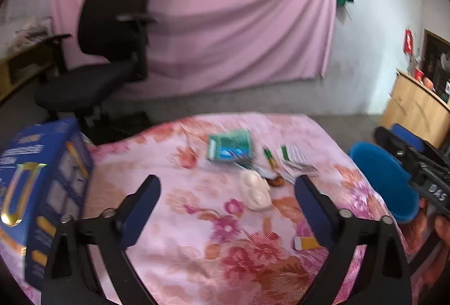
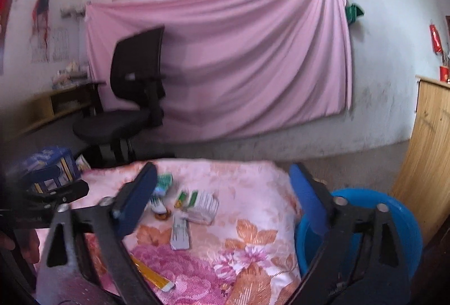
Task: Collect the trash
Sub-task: 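Move both tools back over the bed toward the remaining trash, then grasp the white plastic case with the left gripper while the right gripper grasps a white medicine strip, then carry both items over the blue basin and lower them inside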
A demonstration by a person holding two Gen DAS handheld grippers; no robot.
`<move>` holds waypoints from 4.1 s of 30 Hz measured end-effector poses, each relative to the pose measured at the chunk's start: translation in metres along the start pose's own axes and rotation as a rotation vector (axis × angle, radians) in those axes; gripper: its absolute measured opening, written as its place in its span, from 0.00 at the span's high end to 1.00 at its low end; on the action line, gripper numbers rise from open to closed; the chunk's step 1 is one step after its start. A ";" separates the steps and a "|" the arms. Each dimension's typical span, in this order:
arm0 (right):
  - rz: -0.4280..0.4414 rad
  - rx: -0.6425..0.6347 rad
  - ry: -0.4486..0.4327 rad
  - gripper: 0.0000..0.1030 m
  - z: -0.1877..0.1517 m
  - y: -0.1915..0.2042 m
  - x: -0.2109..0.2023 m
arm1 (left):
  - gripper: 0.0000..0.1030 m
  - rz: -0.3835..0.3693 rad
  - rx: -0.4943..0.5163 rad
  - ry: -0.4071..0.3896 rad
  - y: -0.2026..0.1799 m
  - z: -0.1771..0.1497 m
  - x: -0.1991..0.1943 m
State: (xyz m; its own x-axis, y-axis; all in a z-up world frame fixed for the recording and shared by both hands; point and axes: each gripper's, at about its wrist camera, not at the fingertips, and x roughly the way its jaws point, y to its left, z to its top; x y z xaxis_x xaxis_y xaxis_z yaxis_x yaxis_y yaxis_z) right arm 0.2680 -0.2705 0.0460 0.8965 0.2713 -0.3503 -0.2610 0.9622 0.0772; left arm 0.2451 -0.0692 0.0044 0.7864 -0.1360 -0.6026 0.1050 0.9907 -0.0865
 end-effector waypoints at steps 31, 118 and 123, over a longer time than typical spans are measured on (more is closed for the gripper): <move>0.196 -0.059 0.486 0.38 -0.031 0.021 0.087 | 0.75 -0.100 -0.115 0.273 0.001 -0.004 0.065; -0.359 0.442 0.044 0.51 -0.039 -0.193 -0.062 | 0.75 -0.404 0.184 0.184 -0.275 0.083 0.075; -0.350 0.448 0.060 0.51 -0.040 -0.195 -0.058 | 0.66 -0.403 0.169 0.191 -0.270 0.082 0.076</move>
State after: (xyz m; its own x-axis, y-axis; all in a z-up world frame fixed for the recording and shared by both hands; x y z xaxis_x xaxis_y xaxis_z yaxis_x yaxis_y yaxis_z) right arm 0.2524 -0.4746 0.0137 0.8768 -0.0546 -0.4777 0.2371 0.9134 0.3307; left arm 0.3263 -0.3463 0.0472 0.5383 -0.4924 -0.6839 0.4887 0.8436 -0.2227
